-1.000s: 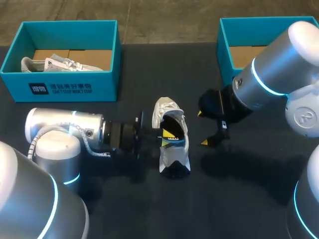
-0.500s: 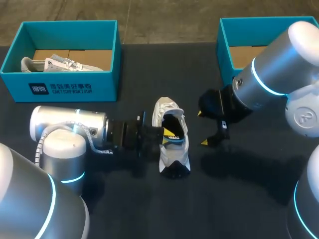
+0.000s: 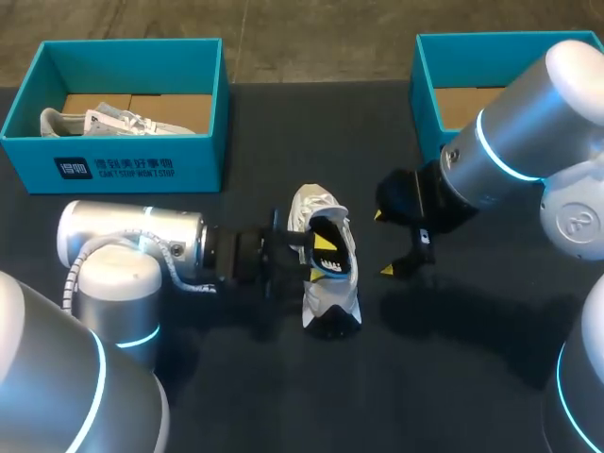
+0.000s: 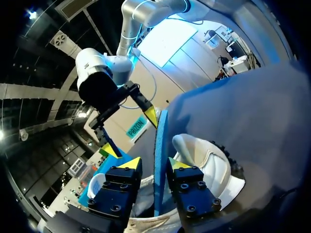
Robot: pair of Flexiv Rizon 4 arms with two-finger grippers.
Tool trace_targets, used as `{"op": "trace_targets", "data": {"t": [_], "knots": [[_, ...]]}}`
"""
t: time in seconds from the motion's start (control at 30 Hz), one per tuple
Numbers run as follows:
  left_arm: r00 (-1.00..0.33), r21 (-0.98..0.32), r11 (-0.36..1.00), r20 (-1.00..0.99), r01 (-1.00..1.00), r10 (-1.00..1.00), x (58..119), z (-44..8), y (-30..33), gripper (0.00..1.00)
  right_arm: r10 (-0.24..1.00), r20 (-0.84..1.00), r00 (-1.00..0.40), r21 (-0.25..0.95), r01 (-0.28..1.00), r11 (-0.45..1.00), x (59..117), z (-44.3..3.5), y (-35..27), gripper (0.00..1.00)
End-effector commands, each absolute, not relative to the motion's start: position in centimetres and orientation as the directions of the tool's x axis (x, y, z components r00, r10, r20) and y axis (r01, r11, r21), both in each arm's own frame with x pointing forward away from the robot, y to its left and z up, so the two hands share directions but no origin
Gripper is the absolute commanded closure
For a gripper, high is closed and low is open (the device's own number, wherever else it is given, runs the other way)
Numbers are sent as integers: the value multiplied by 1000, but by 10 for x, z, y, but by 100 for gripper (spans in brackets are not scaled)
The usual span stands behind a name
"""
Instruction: Take the shoe out of the shoebox, open the shoe tongue, remove and reinsert the insole, then place the shoe into the shoebox
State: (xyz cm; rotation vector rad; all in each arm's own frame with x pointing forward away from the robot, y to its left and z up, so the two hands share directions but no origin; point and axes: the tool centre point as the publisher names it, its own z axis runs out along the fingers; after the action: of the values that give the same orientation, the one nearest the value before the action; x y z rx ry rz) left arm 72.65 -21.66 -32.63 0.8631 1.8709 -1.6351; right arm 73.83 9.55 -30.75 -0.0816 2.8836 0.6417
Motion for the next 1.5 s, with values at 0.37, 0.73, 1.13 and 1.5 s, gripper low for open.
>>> {"op": "trace_targets", "data": {"t": [0.37, 0.73, 1.13, 1.5], "knots": [[-663, -657, 96, -731, 748, 164, 726, -340, -208, 100, -11, -195, -981, 412, -92, 906, 738, -309, 97, 0], [-647, -635, 124, -746, 763, 158, 736, -343, -208, 100, -11, -195, -981, 412, -92, 906, 738, -309, 97, 0], [-634, -629, 85, -757, 773, 157, 722, -327, -199, 62, -11, -195, -981, 412, -92, 906, 738, -309, 97, 0], [-635, -635, 73, -747, 769, 194, 721, -337, -206, 100, -11, -195, -981, 412, -92, 906, 738, -309, 97, 0]]}}
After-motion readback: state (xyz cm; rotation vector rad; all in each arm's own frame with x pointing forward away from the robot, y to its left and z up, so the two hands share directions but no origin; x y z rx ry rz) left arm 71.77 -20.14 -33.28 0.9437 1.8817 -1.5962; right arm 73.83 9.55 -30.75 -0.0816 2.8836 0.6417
